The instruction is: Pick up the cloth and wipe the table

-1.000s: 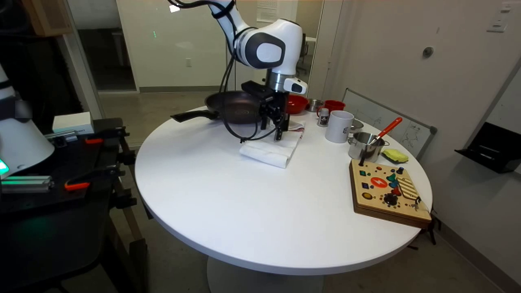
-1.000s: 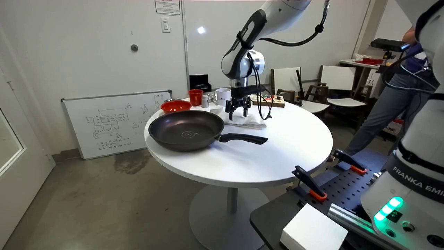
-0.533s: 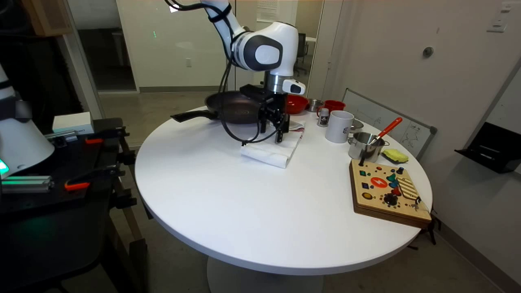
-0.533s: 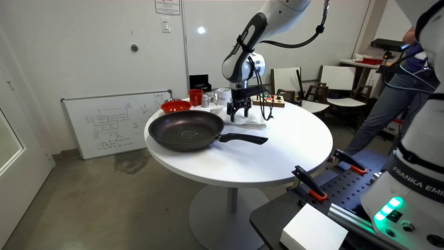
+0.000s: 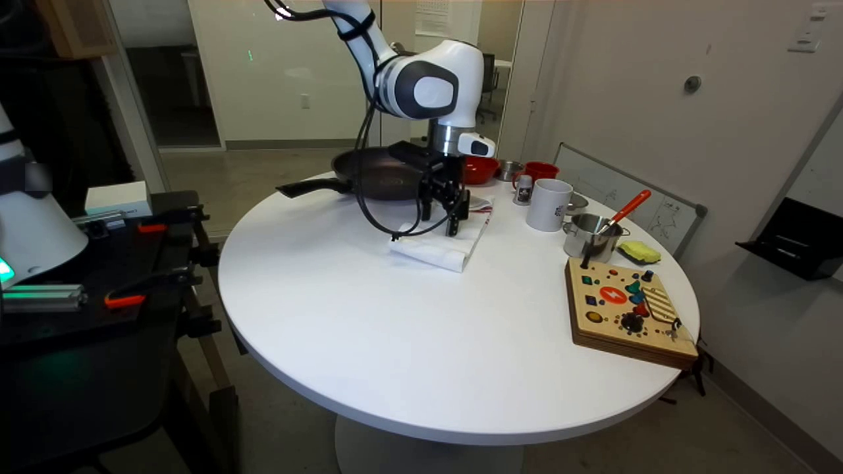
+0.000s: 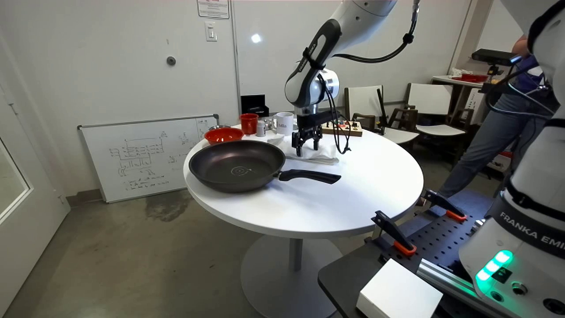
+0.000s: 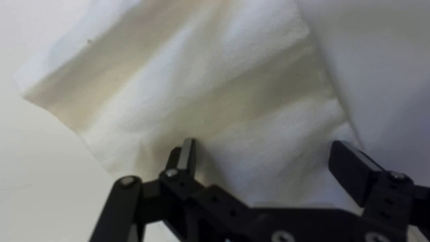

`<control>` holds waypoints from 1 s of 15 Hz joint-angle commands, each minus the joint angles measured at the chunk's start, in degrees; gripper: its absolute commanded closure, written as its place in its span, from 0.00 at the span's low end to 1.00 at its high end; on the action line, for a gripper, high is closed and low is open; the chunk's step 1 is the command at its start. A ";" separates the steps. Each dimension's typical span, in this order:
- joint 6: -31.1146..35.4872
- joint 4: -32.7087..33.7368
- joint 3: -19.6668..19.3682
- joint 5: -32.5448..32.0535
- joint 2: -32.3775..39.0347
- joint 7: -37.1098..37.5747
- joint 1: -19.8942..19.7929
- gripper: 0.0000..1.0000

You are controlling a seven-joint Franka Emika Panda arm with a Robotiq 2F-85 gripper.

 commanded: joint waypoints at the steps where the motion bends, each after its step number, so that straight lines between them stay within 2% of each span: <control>1: 0.20 0.52 -0.48 -0.78 0.78 0.33 0.47 0.26; 10: 0.01 0.81 -0.98 -1.04 0.86 0.36 0.37 0.94; 12: 0.56 0.01 -1.08 -1.20 -0.05 0.45 0.51 0.97; 15: 3.62 -1.75 -1.98 -2.88 -2.47 1.30 1.81 0.94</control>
